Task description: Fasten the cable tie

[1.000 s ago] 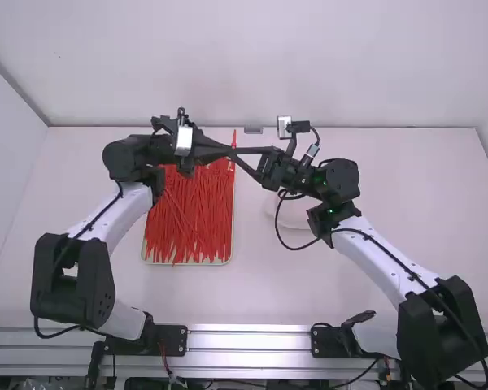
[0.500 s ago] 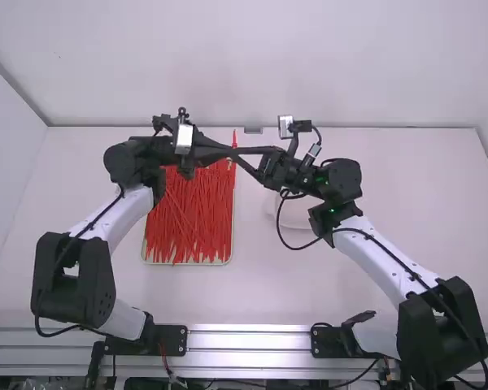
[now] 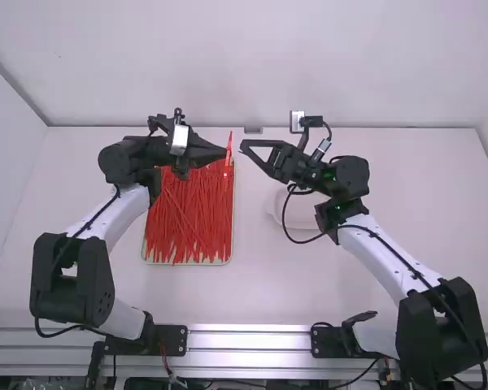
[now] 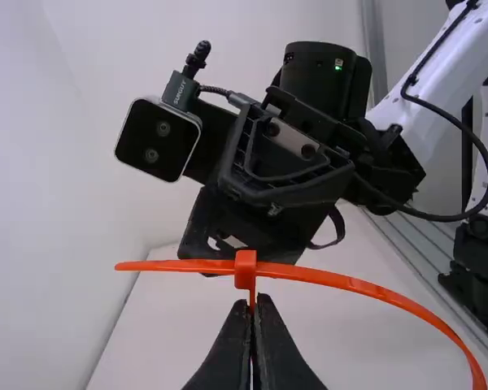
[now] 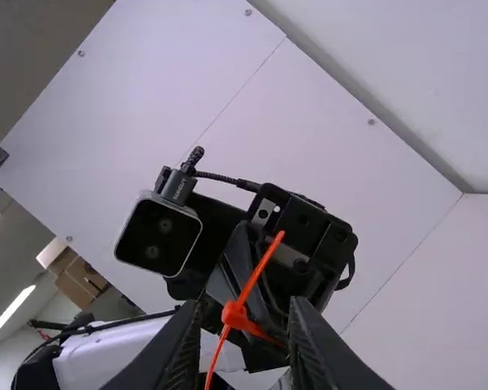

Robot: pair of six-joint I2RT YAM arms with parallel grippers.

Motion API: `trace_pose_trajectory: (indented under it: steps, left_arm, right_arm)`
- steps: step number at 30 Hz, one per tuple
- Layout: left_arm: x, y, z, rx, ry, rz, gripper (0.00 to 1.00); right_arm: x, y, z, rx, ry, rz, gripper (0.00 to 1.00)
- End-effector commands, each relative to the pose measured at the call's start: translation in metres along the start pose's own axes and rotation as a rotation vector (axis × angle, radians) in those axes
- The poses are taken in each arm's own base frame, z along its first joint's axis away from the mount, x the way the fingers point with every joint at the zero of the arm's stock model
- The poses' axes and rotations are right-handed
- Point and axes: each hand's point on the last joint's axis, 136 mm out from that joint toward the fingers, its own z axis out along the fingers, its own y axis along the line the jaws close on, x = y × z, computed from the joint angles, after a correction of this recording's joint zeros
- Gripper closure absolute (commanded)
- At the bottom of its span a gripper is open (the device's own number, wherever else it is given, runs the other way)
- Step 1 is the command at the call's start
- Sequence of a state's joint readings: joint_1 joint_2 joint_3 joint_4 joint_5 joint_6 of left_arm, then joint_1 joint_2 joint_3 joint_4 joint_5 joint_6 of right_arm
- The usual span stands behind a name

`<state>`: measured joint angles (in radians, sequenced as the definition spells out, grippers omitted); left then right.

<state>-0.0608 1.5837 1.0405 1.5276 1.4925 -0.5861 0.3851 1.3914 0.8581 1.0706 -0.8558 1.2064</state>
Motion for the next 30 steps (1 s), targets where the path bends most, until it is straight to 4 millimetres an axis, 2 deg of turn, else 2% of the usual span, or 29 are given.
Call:
trace_pose_trajectory:
  steps: [1, 11, 15, 19, 22, 24, 25, 30]
  left_arm:
    - [0.0, -0.003, -0.002, 0.003, 0.007, -0.018, 0.99]
    - [0.0, -0.012, 0.004, 0.046, 0.015, -0.021, 0.99]
    - [0.0, -0.019, 0.013, 0.08, 0.011, -0.023, 0.99]
    - [0.001, -0.023, 0.017, 0.105, 0.016, -0.014, 0.99]
    - [0.002, -0.023, 0.016, 0.105, 0.019, -0.02, 0.98]
    - [0.002, -0.025, 0.017, 0.111, 0.018, -0.024, 0.99]
    - [0.002, -0.025, 0.017, 0.113, 0.02, -0.026, 0.99]
    - [0.004, -0.026, 0.018, 0.121, 0.024, -0.038, 0.99]
  right_arm:
    - [-0.005, 0.009, 0.003, -0.023, 0.002, -0.002, 0.7]
    - [-0.005, 0.01, 0.004, -0.024, 0.0, 0.001, 0.68]
    - [-0.003, 0.012, 0.008, -0.029, -0.007, 0.008, 0.64]
    - [0.001, 0.014, 0.012, -0.035, -0.005, 0.013, 0.65]
    - [0.003, 0.016, 0.014, -0.039, -0.006, 0.016, 0.72]
    - [0.002, 0.016, 0.014, -0.038, -0.008, 0.014, 0.93]
    - [0.001, 0.015, 0.013, -0.036, -0.008, 0.012, 1.0]
    - [0.005, 0.017, 0.014, -0.046, 0.009, 0.005, 1.0]
